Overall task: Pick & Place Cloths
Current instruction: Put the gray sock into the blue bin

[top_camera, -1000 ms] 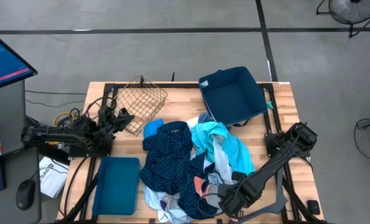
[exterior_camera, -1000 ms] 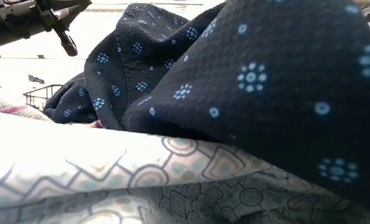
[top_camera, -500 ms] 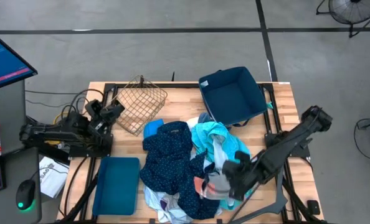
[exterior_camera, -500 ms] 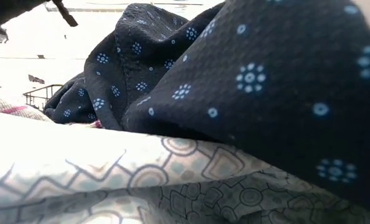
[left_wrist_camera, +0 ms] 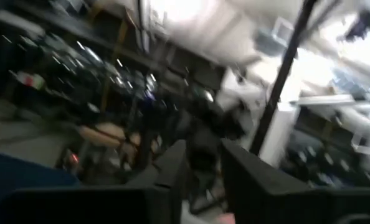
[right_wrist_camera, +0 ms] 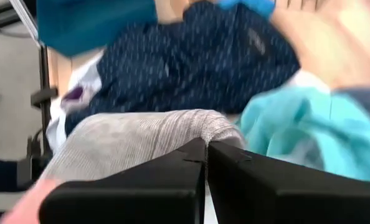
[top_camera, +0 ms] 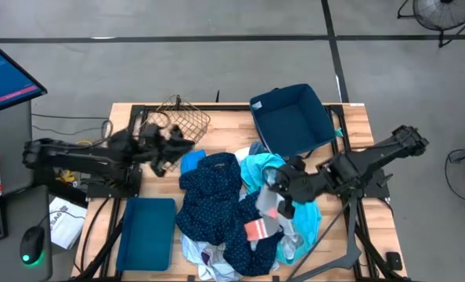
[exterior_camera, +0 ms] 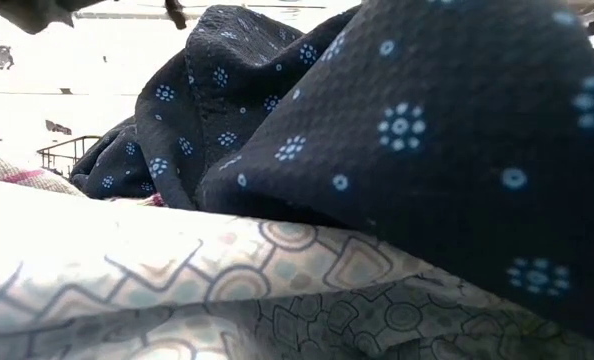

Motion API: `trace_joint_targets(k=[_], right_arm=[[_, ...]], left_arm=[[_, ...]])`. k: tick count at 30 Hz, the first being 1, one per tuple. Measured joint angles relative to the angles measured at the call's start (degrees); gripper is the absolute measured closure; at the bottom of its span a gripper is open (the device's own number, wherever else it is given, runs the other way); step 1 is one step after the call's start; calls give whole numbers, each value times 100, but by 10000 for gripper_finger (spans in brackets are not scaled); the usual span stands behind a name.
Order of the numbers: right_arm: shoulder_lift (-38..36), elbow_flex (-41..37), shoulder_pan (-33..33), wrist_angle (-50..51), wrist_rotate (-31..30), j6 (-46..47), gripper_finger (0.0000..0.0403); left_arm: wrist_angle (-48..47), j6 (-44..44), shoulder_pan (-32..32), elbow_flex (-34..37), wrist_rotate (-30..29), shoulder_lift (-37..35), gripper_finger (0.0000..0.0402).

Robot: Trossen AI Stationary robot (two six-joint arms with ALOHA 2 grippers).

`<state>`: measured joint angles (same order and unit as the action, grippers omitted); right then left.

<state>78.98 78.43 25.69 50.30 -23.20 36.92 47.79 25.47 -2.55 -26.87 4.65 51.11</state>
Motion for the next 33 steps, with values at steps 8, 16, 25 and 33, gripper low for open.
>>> trace_joint_targets(k=[8, 16, 25, 33], right_arm=[[13, 2, -573, -794, 74, -944, 403], [96, 2, -973, -1406, 84, -1544, 403], [96, 2, -1268, -1763, 83, -2021, 403], [96, 2, -1413, -2223, 83, -2357, 403]], left_arm=[[16, -382, 2, -732, 902, 1322, 192], [-420, -348, -13, -1092, 922, 1799, 122], [-717, 707, -181, -1107, 1187, 1777, 100], [-1048, 907, -395, -1107, 1186, 1779, 100]])
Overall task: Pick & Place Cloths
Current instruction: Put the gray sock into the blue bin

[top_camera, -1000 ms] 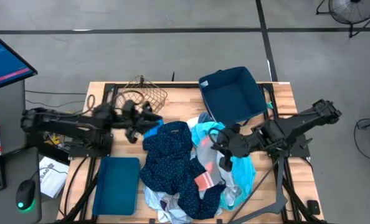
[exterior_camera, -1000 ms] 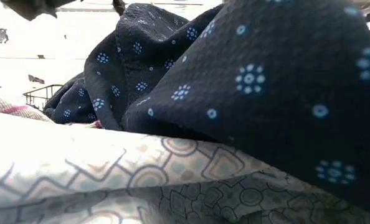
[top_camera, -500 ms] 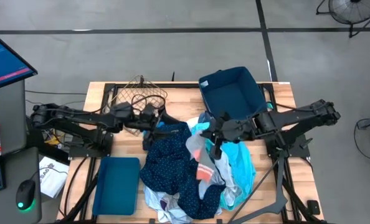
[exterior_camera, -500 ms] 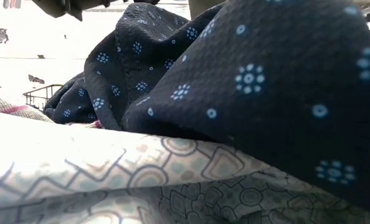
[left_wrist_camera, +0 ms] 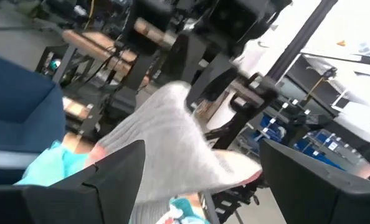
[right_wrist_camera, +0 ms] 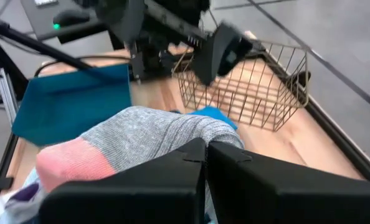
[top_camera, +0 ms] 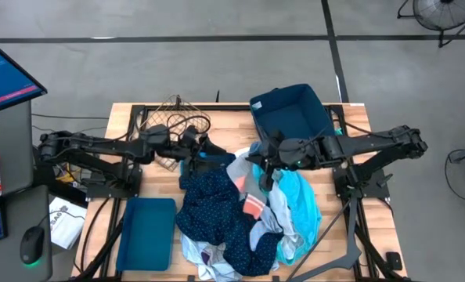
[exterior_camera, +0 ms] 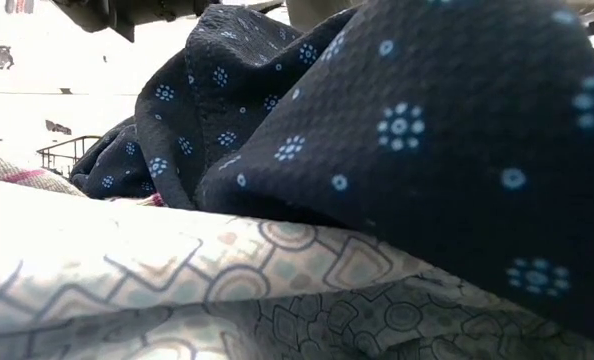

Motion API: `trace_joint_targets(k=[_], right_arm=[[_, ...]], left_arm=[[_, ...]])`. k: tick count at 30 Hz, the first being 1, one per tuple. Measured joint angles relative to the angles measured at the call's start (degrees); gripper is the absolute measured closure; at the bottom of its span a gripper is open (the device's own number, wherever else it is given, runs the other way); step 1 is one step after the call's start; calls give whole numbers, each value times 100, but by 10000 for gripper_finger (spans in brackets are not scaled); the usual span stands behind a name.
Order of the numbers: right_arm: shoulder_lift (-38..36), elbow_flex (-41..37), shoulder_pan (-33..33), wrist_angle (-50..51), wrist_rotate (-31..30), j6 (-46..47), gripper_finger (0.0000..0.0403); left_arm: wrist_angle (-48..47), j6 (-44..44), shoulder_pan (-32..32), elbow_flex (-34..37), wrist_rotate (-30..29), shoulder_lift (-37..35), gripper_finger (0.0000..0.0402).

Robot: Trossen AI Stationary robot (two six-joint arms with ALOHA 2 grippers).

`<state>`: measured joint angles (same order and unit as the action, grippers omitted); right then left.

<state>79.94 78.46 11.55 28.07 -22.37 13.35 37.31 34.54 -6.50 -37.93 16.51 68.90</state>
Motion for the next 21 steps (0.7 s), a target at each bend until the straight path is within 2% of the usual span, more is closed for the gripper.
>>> trace_joint_targets(k=[14, 21], right_arm=[[1, 0, -12, -214, 0, -45, 403], [431, 13, -70, -634, 2, -183, 403]], left_arm=[[-97, 20, -33, 0, -9, 24, 101], [-114, 21, -14, -212, -13, 59, 101]])
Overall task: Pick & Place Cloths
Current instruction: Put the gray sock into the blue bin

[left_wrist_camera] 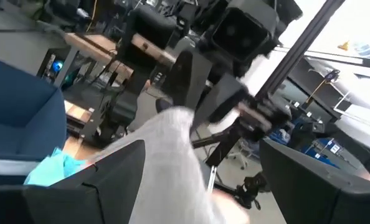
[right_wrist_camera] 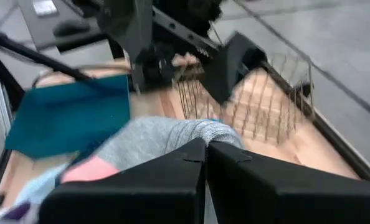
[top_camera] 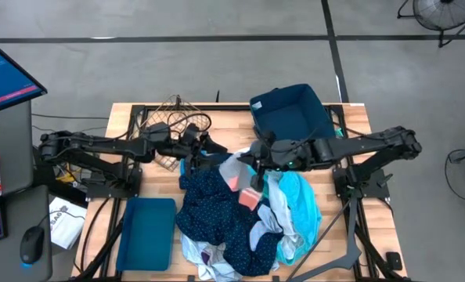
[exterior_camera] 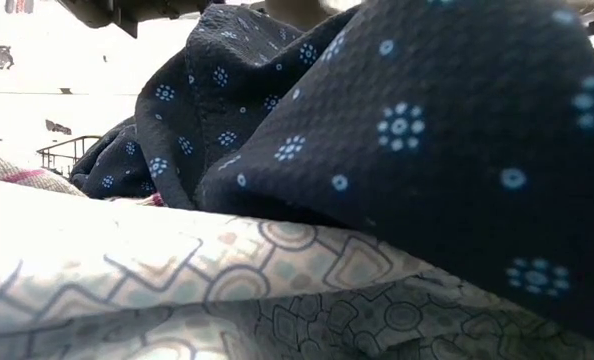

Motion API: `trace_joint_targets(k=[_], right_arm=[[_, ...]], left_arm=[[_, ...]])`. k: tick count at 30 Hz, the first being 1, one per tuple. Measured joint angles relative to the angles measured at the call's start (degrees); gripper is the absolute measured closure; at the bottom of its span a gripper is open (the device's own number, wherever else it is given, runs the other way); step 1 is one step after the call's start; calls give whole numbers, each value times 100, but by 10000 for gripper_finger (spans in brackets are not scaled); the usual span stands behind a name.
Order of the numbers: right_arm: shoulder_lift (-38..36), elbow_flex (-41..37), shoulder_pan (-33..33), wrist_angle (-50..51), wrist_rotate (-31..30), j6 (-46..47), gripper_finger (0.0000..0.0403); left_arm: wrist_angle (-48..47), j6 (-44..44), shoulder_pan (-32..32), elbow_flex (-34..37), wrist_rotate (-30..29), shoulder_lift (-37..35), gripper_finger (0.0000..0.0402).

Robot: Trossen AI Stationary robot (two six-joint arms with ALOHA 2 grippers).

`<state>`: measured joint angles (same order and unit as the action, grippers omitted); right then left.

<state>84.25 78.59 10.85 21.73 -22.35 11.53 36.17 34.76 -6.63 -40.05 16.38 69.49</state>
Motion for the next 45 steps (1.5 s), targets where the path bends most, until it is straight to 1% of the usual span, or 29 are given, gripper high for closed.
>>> trace_joint_targets(k=[5, 9, 13, 19, 22, 24, 26, 28, 31, 32, 35, 39, 42, 45], right_arm=[[269, -13, -15, -383, 17, -163, 403], [321, -13, -15, -418, 20, -206, 403], [314, -11, -44, -465, 24, -207, 403], [314, -11, -52, -602, 97, -292, 403], [314, -11, -48, -609, 147, -294, 403], [314, -11, -48, -607, 152, -293, 403], [314, -11, -48, -608, 151, -294, 403], [314, -11, -48, -631, 151, -295, 403], [314, -11, -50, -855, 151, -308, 400], [304, -11, -50, -906, 152, -313, 397], [262, 34, -48, -906, 149, -404, 383], [166, 451, -47, -557, 151, -566, 361], [84, 878, -6, -280, 149, -848, 349], [43, 1297, 50, -28, 150, -1116, 345]], left_arm=[[-438, -24, 2, -20, 0, 9, 101], [-805, -35, 2, -22, -4, 17, 101], [-837, -61, 2, -20, -8, 131, 101], [-814, -143, 63, -44, -42, 511, 101], [-796, -139, 79, -40, -35, 625, 111], [-817, -86, 79, -41, -37, 641, 136], [-796, 9, 79, -40, -46, 625, 179], [-808, 23, 79, -40, -83, 578, 241], [-786, 47, 79, -42, -160, 505, 355], [-781, 131, 79, -42, -163, 471, 377], [-782, 342, 104, -44, -208, 237, 395], [-902, 481, 288, -46, -209, -385, 400], [-1489, 718, 471, -50, -97, -1071, 401], [-2441, 1220, 699, -53, 113, -1797, 401]])
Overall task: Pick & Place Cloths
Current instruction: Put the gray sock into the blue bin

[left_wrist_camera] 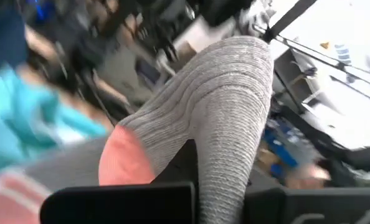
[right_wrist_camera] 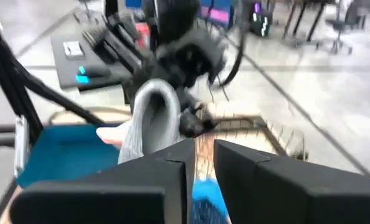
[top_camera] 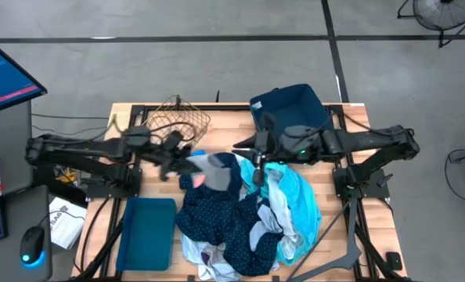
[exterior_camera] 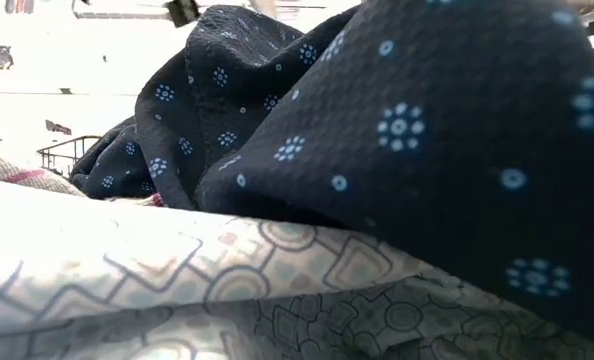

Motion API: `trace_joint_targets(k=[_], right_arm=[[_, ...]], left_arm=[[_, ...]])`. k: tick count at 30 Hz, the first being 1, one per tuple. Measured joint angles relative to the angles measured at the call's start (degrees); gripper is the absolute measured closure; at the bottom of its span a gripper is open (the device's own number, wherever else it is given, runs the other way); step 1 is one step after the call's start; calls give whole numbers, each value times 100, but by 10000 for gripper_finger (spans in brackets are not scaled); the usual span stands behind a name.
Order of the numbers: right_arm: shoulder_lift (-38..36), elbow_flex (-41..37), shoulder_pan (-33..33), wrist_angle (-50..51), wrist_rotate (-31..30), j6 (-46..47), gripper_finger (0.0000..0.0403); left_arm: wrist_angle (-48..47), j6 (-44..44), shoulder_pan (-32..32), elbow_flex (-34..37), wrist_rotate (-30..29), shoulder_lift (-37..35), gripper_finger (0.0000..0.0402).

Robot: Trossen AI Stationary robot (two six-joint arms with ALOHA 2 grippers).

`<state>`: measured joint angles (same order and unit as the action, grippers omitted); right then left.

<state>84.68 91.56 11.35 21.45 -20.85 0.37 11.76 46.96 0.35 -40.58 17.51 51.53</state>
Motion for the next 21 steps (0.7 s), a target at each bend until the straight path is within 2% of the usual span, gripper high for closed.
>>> trace_joint_targets(k=[3, 6, 10, 16, 21], right_arm=[[-111, 318, 66, 307, 0, -158, 345], [-171, 498, 108, 374, -8, -227, 345], [-238, 517, 136, 527, -6, -246, 344], [-198, 517, 138, 891, -3, -134, 344], [-70, 506, 138, 1284, -1, 79, 344]], left_arm=[[-869, 647, 416, 2, 88, -671, 401], [-1351, 1426, 1029, 2, 84, -1207, 401], [-1684, 2310, 2088, 0, -421, -1630, 401], [-2244, 3278, 3626, 0, -1134, -1576, 401], [-3344, 3872, 4641, 4, -1258, -1172, 401]])
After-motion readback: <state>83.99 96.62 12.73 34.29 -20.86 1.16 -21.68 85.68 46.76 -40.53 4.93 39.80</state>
